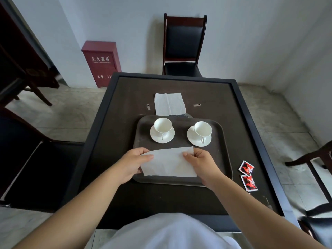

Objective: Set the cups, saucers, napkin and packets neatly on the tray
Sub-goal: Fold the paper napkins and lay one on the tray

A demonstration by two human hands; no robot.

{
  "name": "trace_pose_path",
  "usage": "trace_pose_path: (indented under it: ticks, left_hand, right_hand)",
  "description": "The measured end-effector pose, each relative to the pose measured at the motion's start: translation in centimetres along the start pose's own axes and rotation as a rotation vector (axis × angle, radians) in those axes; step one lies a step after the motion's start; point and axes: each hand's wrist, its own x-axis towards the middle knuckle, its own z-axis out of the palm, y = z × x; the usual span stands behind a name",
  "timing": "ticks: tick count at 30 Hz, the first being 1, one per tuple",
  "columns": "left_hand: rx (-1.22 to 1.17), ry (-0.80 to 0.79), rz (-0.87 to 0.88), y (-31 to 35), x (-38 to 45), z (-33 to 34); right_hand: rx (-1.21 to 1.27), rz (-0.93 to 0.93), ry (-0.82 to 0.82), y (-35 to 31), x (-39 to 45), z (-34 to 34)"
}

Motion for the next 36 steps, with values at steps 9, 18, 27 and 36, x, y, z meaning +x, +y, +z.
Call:
trace_pose_path:
  ticks: [9, 18, 27, 36]
  left_hand:
    - [-0.3, 0.059, -0.121, -4.4, 2.1, 0.6]
    - [-0.168, 0.279, -0.212, -5.2, 6.9, 0.0]
    - [0.095, 0.389, -0.151, -6.9, 9.8, -0.7]
    - [0.359, 0.294, -0.168, -7.1, 11.6, -2.0]
  right_hand:
    - [0.016, 0.197, 0.106, 3.3, 3.8, 0.1]
    - [-0.116, 0.303, 0.18, 6.2, 8.1, 0.4]
    - [-0.166, 0.417, 0.198, 8.6, 11.0, 1.7]
    - [-0.414, 0.434, 0.208, 9.6, 12.9, 2.3]
